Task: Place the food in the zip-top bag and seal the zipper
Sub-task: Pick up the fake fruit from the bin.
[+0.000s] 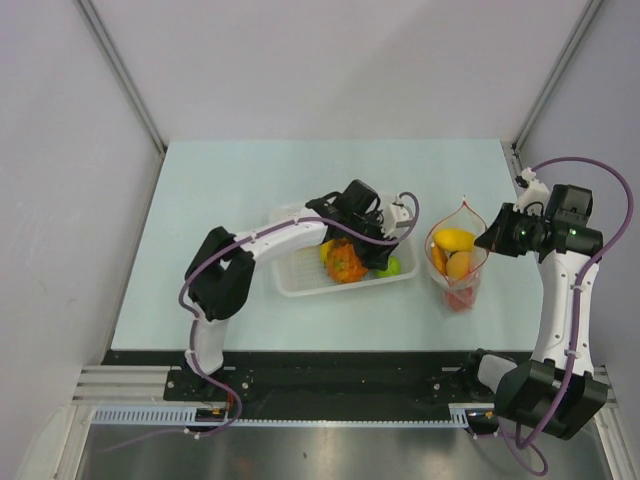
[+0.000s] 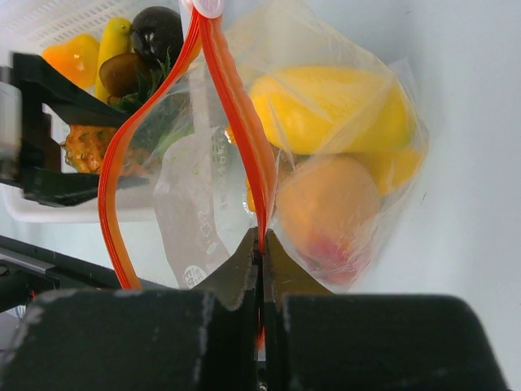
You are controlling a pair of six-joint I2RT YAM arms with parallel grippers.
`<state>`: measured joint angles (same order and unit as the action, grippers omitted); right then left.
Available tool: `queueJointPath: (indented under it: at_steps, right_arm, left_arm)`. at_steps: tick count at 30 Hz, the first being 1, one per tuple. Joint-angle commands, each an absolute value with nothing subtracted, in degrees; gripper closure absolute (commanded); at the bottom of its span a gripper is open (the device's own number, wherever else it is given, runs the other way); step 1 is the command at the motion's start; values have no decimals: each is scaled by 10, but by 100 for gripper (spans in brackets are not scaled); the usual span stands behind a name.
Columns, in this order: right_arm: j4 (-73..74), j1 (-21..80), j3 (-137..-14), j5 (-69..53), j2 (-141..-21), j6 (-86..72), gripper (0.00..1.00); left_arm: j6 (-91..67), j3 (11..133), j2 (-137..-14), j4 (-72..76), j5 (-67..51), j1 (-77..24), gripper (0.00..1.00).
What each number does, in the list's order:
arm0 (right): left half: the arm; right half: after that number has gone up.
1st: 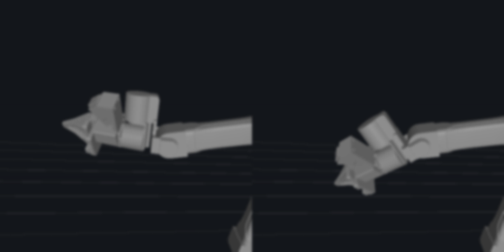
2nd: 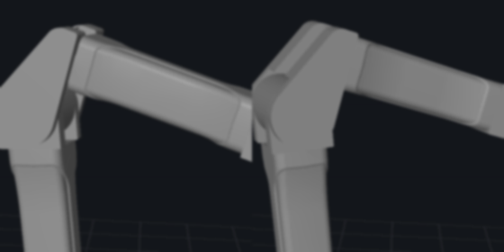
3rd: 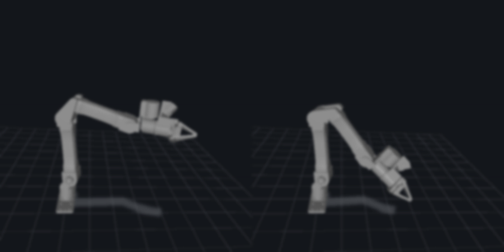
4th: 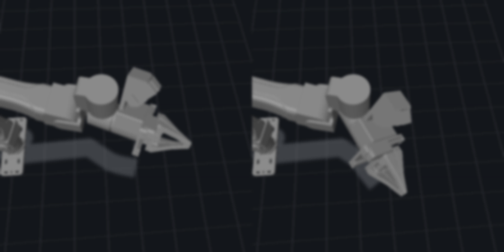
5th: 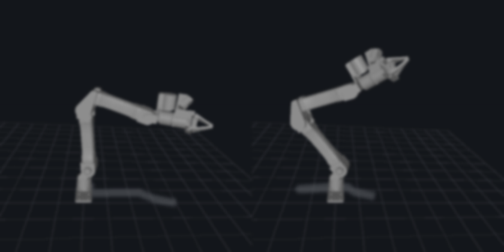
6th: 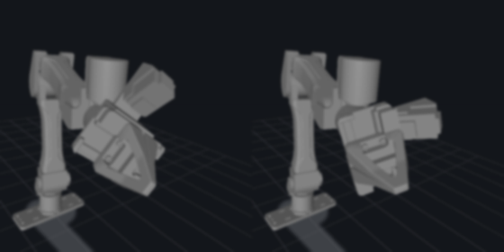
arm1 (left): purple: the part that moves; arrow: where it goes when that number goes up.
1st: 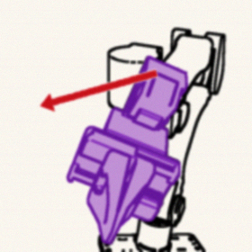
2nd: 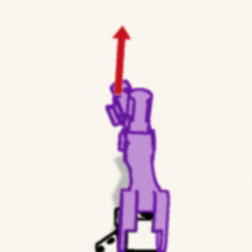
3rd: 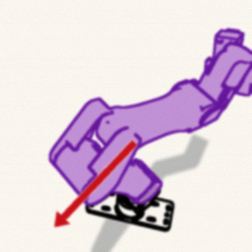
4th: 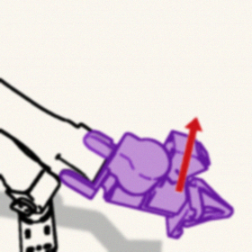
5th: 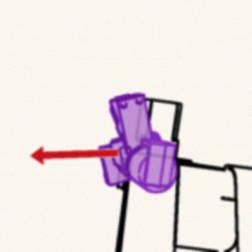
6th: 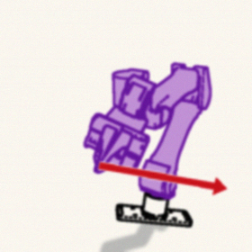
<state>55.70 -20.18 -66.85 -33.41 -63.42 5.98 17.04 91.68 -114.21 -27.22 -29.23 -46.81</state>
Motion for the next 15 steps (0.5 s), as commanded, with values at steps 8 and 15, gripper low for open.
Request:
queueJointPath:
  at_steps: [8, 15]
  right_arm:
    - [555, -207, -698, -344, -634, 62, 100]
    - [555, -209, -702, -342, -635, 62, 100]
  left_arm:
    - [281, 982, -1222, -293, -252, -484, 33]
    - [312, 996, -1252, -314, -236, -475, 27]
